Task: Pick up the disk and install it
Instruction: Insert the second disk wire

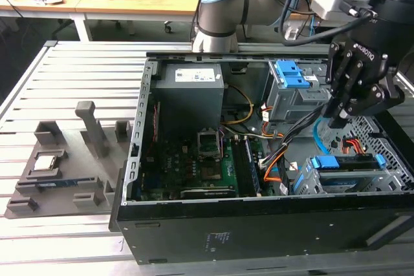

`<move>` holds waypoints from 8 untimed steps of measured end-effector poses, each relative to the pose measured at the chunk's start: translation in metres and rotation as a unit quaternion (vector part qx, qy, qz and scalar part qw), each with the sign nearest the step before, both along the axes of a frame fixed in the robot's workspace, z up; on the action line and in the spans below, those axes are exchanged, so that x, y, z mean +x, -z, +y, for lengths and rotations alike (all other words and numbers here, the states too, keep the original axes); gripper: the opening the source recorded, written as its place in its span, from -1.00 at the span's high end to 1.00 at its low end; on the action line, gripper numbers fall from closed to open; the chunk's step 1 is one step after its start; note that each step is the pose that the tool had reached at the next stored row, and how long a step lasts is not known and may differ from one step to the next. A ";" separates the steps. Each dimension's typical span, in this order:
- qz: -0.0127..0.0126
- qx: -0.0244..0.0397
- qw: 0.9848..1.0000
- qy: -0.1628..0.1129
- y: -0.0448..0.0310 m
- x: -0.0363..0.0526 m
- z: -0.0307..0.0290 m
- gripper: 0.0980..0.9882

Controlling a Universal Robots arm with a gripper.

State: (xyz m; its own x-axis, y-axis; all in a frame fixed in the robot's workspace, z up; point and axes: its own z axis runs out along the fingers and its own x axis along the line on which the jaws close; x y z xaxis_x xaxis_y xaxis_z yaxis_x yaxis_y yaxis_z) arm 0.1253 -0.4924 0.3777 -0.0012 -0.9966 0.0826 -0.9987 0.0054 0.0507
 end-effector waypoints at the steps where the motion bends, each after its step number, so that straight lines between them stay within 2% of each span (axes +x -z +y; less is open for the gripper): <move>1: 0.000 0.000 1.000 -0.005 0.0026 0.0000 0.0000 0.54; 7: 0.000 -0.001 1.000 -0.012 0.0034 0.0000 0.0000 0.54; 8: 0.000 -0.002 1.000 -0.012 0.0033 0.0000 0.0000 0.86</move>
State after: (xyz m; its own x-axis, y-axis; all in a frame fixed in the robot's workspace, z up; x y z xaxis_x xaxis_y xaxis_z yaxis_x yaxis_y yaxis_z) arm 0.1253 -0.4924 0.3744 0.0225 -0.9960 0.0859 -0.9985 -0.0182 0.0508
